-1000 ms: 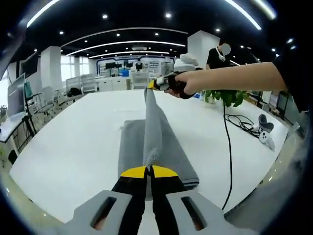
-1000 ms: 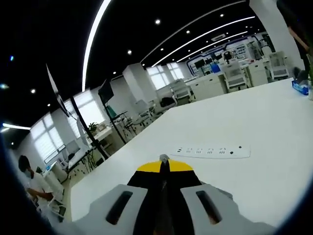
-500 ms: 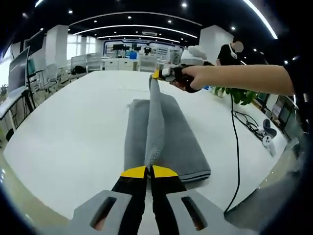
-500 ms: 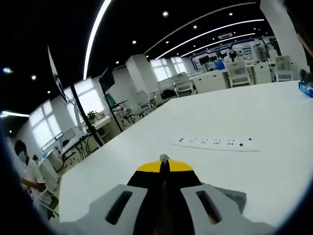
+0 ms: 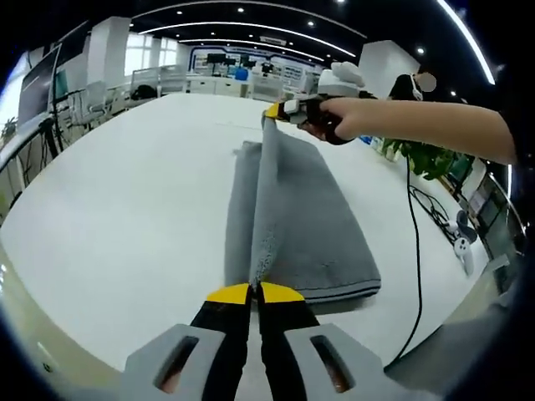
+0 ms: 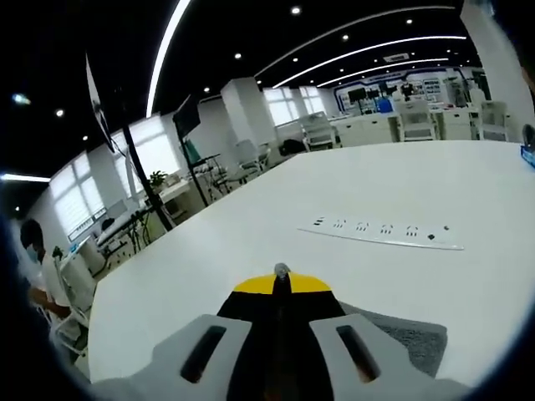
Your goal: Fold the towel on the table until its edges align and the towel forms a compact rectangular stack.
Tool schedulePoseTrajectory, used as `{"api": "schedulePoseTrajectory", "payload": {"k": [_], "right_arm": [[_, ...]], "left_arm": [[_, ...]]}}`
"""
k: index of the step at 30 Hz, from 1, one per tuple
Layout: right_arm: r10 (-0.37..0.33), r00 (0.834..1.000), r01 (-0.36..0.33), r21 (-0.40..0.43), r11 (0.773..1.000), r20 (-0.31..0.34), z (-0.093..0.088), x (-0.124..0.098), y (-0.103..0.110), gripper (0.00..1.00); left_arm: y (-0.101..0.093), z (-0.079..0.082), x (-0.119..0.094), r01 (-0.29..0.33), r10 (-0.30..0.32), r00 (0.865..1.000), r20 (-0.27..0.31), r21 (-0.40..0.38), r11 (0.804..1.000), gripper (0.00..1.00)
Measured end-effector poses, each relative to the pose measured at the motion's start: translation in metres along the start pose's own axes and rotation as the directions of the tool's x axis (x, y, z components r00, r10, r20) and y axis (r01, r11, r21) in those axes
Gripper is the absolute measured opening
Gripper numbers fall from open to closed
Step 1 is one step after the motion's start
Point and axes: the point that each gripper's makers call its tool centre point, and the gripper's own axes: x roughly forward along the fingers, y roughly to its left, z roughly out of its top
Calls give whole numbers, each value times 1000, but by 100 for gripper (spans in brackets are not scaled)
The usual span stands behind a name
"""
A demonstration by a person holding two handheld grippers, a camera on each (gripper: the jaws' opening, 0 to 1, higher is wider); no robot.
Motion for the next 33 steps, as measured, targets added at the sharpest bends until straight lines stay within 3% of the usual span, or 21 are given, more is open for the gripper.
{"api": "schedulePoseTrajectory", "payload": {"k": [3,8,14,23,33], "right_arm": [[32,999,-32,-2,999,2,-2,-3,5,4],[19,999,-18,-11,1000,30,5,-9,-7,16],[8,999,-7,-39,999,36,4,-21,-19,18],[-21,1000,21,-40,999,6,-16,-64,-39,20],[-87,993,81,-80,993,-76,-53,-106,-54,19]], "left_arm": [[1,-1,2,-17,17,1000,-2,25,1000,7],[4,-1,3,-13,14,1000,-12,48,999,18],[8,5,8,-15,15,1000,-7,63,998,23],[18,10,15,-11,12,1000,-9,62,998,25],[16,36,41,26,-28,1000,13,111,993,25]]}}
